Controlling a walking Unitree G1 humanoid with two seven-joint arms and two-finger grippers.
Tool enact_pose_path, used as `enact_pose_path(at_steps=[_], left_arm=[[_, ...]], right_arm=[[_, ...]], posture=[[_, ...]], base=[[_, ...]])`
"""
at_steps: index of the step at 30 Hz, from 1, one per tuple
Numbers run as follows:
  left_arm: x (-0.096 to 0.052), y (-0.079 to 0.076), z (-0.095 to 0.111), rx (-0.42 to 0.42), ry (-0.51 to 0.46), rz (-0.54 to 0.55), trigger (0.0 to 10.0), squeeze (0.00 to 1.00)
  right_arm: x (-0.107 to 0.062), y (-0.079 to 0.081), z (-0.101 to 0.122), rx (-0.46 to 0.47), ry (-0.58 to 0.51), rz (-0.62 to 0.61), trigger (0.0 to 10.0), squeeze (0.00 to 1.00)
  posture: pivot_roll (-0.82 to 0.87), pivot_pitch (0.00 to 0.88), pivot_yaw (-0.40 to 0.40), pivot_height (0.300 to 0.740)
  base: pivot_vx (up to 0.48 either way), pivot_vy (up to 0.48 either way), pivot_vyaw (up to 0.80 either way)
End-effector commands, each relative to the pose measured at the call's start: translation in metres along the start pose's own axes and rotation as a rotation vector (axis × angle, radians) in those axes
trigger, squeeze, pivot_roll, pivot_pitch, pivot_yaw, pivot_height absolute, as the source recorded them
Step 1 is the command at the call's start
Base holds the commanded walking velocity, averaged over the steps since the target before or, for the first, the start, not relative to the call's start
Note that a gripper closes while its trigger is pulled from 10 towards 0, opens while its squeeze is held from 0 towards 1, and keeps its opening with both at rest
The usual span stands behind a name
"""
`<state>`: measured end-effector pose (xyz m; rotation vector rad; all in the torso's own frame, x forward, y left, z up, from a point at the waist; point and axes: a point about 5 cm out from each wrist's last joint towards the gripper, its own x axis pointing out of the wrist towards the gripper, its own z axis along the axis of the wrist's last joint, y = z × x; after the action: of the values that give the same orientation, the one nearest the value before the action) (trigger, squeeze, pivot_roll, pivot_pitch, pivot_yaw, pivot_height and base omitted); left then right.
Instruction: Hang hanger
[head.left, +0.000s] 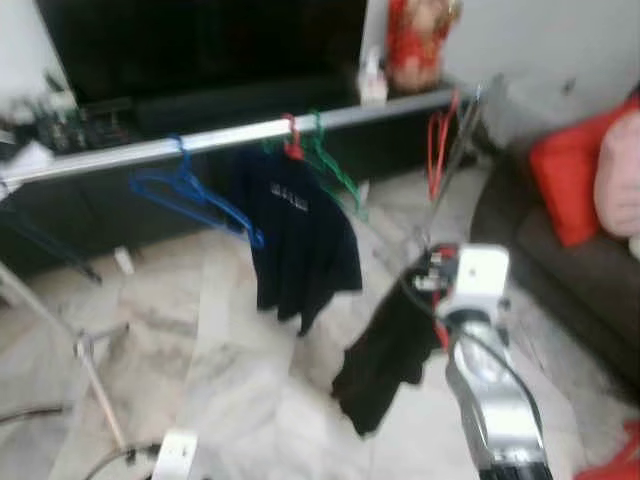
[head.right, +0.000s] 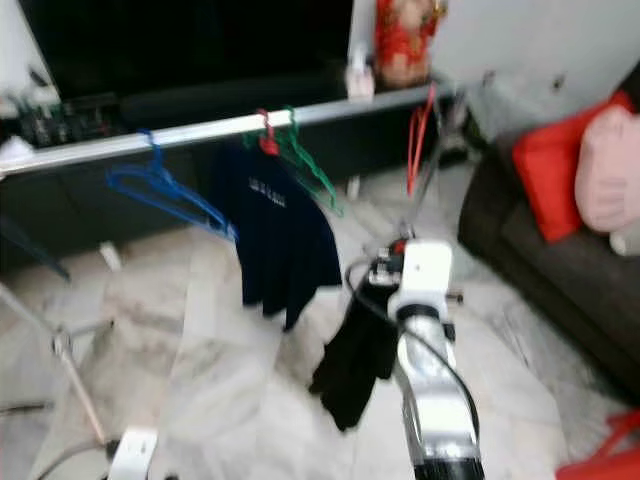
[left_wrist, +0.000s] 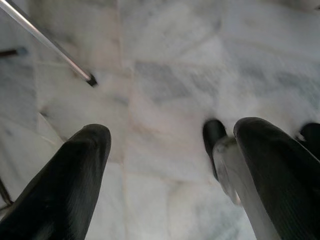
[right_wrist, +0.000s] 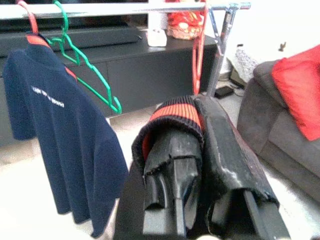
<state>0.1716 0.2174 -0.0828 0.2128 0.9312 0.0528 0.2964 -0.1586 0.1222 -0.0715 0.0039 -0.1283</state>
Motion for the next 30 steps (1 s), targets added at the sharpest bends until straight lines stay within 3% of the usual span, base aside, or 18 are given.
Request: enact_pose_path(at_steps=[1,30], left_arm=[[-0.0005,-0.0065,-0.0038,-0.006,0.020,-0.015,10.0,0.00],[-0.0015,-0.0049,-0.0090,-0.007,0.042,-0.014,10.0,0.00]], right_arm=[[0.0007,-0.0097,0.0067,-0.004,-0.035,-0.028,10.0,0.00],[0.0004,-0.0078,0.0062,-0.008,-0.034,-0.019,10.0,0.00]], posture=[[-0.08,0.052,-0.029,0.740],[-0.08,0.063,-0.029,0.740]], base=[[0.277,0.000,0.00],[0.277,0.000,0.00]])
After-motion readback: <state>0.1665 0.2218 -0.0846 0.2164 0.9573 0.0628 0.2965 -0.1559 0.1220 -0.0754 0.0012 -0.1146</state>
